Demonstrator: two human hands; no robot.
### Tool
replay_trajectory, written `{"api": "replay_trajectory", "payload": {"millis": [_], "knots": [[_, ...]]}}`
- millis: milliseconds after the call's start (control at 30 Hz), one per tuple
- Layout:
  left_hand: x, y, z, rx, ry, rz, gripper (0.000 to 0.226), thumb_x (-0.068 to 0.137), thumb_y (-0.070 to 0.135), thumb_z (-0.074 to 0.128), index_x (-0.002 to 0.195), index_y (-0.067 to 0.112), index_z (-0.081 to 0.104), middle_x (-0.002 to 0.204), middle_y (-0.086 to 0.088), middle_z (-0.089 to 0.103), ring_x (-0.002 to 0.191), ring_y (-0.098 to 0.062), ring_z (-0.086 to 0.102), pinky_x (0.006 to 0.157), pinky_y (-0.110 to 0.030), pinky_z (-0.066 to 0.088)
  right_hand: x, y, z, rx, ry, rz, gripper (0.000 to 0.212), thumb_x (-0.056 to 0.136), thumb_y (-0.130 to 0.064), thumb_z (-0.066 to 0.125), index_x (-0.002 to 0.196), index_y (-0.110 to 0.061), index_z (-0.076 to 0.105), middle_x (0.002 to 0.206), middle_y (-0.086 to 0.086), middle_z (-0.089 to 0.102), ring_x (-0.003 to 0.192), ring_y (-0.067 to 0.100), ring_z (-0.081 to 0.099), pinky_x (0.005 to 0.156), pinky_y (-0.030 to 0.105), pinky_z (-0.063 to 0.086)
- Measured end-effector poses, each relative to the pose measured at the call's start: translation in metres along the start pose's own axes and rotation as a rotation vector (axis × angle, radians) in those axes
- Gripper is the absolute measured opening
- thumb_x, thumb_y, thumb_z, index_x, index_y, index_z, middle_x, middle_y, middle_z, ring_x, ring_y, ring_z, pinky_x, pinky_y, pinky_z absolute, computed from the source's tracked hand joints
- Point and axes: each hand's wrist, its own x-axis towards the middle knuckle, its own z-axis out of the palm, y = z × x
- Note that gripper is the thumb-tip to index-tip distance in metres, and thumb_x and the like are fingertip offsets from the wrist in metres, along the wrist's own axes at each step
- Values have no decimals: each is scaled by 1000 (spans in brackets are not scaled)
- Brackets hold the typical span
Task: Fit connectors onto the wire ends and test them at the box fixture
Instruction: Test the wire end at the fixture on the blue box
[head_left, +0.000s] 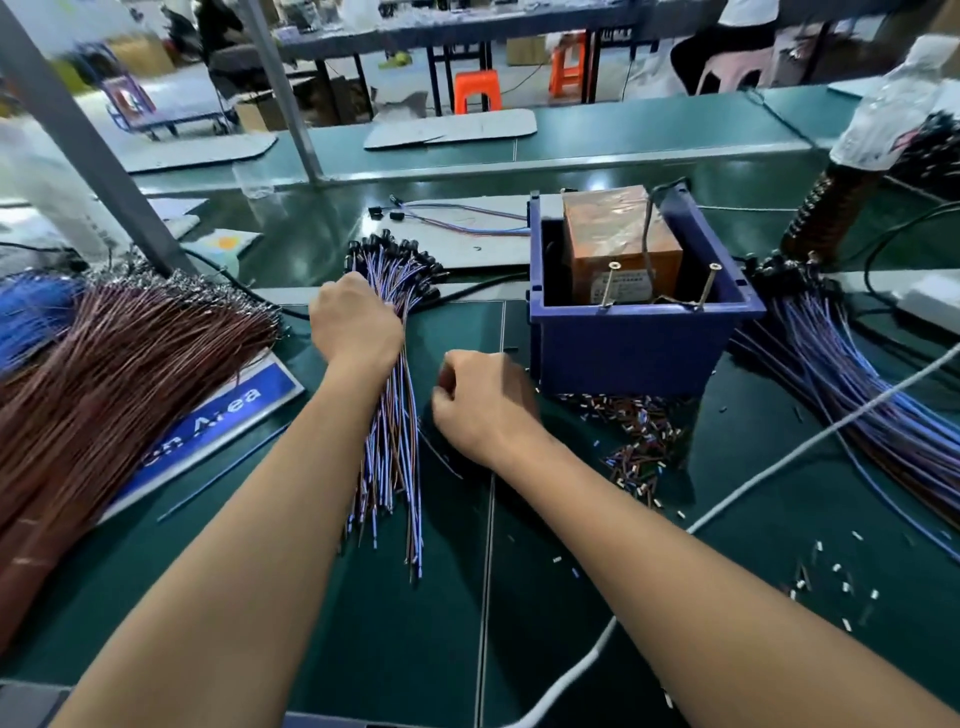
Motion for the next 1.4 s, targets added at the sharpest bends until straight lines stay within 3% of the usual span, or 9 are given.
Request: {"api": "replay_trajectory", "payload": {"millis": [333,500,600,767,900,1000,1100,1233,1400], "knots": [[-15,14,-21,-340,156,-162,17,96,23,58,93,9,69,98,-10,69,96,-31,61,87,-38,47,0,7,-8,122,-68,31,11,94,-29,68,89,-21,72,92,4,75,88,27,68,72,29,51],[-27,33,-45,-1324,-143,-477,14,95,6,32,94,11,44,93,-16,69,67,-32,67,50,-29,48,-3,11,-20,316,-197,39,15,99,-35,65,97,-22,71,87,1,77,79,23,69,82,40,59],[-42,44,-64,-1580,-265,-478,16,99,11,30,87,16,40,85,-12,79,52,-19,61,42,-20,39,-13,6,-30,451,-193,-19,25,105,-42,56,115,-20,62,92,-2,70,83,23,69,80,41,57],[-59,68,-102,-1499,-370,-16,28,100,17,43,73,20,50,64,0,60,49,-12,37,49,-28,21,-34,-26,-55,807,151,-151,30,110,-37,46,128,-14,54,108,3,59,103,27,62,87,54,54],[-73,82,-138,-1401,-527,484,20,93,12,46,74,18,50,60,1,52,47,-14,35,46,-22,24,-40,-44,-92,983,273,-136,79,95,-70,37,151,-15,35,147,15,47,138,28,47,115,59,40],[-82,90,-144,-1265,-612,609,15,89,9,45,74,13,47,52,2,49,44,-15,32,46,-22,22,-43,-44,-118,1123,320,-80,99,83,-81,33,158,-17,25,154,9,40,146,27,38,121,57,34],[-90,87,-135,-1158,-739,642,10,83,7,47,73,10,48,52,-4,48,45,-17,32,44,-22,23,-43,-30,-138,1255,505,28,70,96,-69,45,139,-14,41,120,7,57,107,16,62,97,43,57],[-100,83,-123,-899,-865,687,14,84,5,55,72,10,53,56,-7,52,53,-21,36,46,-24,28,-36,-3,-156,1258,577,95,32,103,-39,65,114,-9,58,80,3,67,58,11,57,57,27,51],[-110,92,-111,-719,-280,652,23,84,21,77,99,11,63,91,5,62,82,-6,53,70,-25,43,-41,13,-168,1091,555,-109,31,110,-21,52,93,-4,71,73,7,68,59,15,58,58,29,51]]}}
